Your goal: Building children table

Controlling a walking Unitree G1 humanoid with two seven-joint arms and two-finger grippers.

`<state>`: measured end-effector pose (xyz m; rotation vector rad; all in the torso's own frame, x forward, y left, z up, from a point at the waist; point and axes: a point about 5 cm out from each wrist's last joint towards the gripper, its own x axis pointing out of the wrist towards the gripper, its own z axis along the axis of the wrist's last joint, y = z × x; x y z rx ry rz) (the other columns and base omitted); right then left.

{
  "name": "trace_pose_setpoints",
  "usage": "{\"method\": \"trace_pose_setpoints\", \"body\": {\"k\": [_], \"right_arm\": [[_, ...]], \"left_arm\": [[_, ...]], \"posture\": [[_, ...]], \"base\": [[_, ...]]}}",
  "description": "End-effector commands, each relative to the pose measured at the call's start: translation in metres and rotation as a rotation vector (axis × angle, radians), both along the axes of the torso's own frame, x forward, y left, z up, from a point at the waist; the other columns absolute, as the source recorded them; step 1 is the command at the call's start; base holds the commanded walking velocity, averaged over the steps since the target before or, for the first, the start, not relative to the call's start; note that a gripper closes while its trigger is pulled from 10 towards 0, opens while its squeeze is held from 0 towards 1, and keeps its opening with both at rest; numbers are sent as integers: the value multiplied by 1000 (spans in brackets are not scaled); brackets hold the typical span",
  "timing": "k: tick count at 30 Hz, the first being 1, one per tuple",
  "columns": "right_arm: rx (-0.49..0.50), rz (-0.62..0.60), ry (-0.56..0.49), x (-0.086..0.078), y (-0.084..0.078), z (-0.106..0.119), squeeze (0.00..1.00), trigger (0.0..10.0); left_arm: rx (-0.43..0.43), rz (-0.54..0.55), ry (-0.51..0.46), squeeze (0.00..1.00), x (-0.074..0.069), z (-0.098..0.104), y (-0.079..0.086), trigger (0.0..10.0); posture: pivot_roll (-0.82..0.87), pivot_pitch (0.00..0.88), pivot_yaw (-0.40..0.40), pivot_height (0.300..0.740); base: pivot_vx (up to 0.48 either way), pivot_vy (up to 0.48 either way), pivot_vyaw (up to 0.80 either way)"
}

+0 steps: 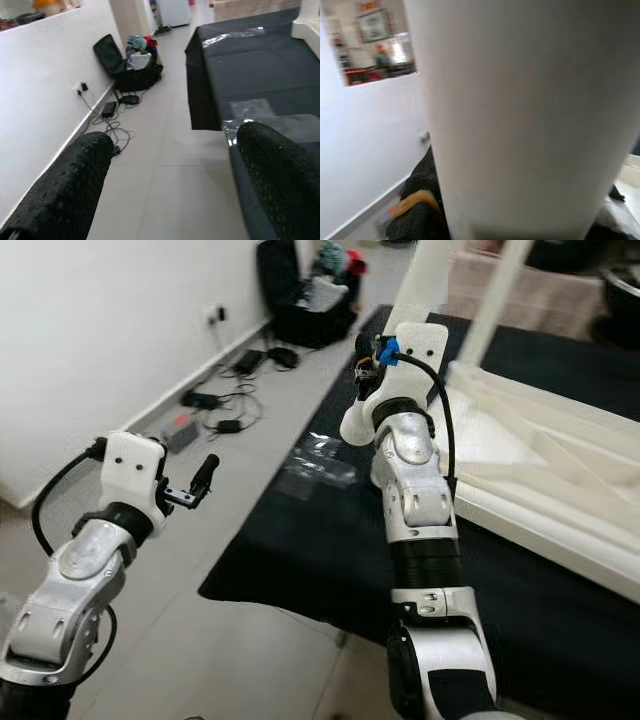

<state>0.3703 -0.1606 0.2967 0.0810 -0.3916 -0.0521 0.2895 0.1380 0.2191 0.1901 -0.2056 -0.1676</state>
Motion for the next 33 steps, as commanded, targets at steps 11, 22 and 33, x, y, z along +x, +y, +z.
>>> {"method": "trace_pose_setpoints", "body": {"k": [11, 22, 33], "right_arm": [[-26, -30, 1, -5, 5, -9, 0, 10000], [-15, -82, -10, -5, 1, -6, 0, 10000], [-22, -63, -13, -4, 6, -7, 0, 10000]], "left_arm": [[2, 95, -99, 0, 3, 19, 8, 10000], [7, 190, -152, 0, 8, 33, 23, 10000], [7, 243, -181, 0, 8, 37, 32, 10000]], "posture": [[76, 81, -21, 740], [77, 77, -20, 740], [84, 95, -26, 740]], "base": [[0, 0, -359], [240, 0, -563], [387, 0, 0]]}}
